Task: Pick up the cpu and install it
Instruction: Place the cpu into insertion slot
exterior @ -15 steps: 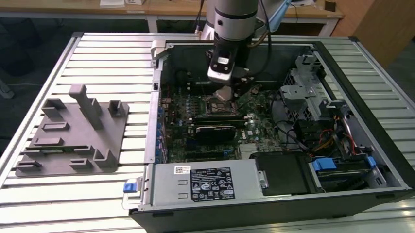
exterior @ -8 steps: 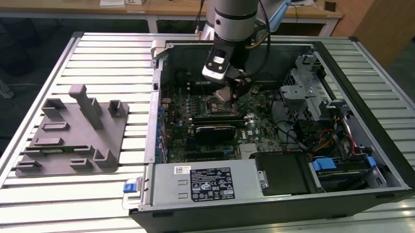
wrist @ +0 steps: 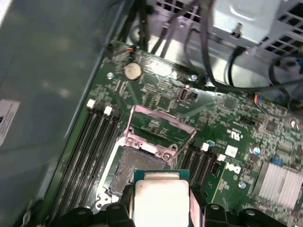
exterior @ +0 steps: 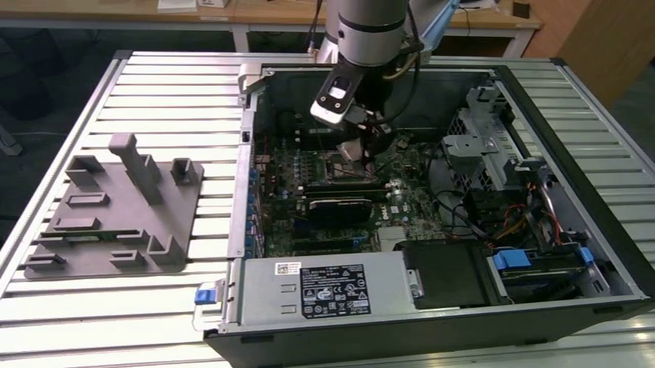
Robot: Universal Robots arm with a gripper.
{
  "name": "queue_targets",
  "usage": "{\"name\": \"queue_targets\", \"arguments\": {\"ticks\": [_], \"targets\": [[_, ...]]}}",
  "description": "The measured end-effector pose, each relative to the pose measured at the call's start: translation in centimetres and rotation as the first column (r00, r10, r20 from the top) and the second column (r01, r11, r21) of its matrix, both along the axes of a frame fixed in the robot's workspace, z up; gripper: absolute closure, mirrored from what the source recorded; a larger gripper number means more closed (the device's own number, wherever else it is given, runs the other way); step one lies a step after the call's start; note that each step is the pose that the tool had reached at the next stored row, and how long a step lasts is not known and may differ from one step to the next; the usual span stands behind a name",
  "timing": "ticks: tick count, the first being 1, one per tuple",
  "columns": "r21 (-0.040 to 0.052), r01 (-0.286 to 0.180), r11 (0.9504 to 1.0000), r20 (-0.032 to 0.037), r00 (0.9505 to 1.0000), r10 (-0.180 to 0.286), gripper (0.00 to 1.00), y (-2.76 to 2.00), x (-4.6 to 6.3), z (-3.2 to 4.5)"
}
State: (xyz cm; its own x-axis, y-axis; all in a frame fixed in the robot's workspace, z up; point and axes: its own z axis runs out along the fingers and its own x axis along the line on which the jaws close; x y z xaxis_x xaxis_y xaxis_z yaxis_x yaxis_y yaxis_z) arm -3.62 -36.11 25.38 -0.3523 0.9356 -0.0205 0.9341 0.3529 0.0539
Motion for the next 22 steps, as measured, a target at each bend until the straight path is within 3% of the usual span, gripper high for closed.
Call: {"name": "queue_targets", "arguments": {"ticks": [3,6,12,17,22], "targets": [[0.0000,0.055,0.9985,0.0000,0.9985,-0.055,0.45,0.00,0.00,-0.08],[0.0000,0.109,0.9940,0.0000,0.9940,-0.109,0.45,0.00,0.00,-0.19],[0.0003,0.208,0.9780,-0.0001,0.9780,-0.208,0.45,0.00,0.00,-0.49],[0.0018,0.264,0.9646,-0.0005,0.9646,-0.264,0.45,0.00,0.00,-0.83],[0.0019,0.264,0.9645,-0.0006,0.9645,-0.264,0.45,0.00,0.00,-0.84]]}}
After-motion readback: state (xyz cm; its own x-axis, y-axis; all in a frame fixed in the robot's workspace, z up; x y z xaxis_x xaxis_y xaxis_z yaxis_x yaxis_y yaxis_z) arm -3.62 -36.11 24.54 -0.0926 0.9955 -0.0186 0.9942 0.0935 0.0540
